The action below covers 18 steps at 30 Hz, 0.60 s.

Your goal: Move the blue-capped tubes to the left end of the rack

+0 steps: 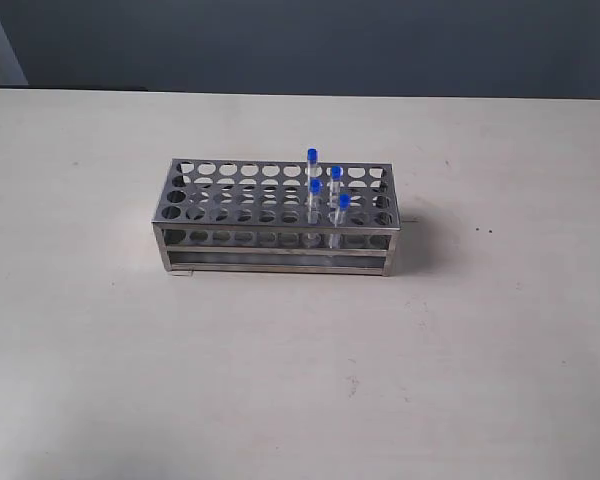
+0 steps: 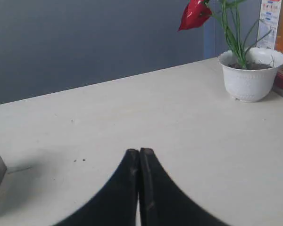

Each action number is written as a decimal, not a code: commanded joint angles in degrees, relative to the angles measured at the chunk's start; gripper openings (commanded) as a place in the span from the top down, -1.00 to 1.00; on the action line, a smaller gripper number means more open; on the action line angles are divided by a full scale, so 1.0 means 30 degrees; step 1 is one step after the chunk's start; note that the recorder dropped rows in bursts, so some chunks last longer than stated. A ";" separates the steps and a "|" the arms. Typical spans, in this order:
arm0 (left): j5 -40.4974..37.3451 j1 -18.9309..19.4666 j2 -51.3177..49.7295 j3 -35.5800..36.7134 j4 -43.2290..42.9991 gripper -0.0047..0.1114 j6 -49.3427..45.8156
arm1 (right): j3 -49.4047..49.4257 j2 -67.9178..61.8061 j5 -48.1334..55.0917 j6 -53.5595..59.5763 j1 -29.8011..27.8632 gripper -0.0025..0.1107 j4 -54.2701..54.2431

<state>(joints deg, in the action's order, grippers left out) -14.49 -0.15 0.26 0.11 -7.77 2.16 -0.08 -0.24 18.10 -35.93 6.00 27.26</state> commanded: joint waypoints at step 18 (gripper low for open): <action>0.0258 -0.0130 -0.0086 -0.0036 0.0004 0.91 0.0066 | 0.0026 0.0079 -1.2350 -0.1216 -0.0101 0.96 -0.7721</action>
<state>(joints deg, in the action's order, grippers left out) -14.49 -0.15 0.26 0.11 -7.77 2.16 -0.08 -0.24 -18.98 -38.72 6.00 5.40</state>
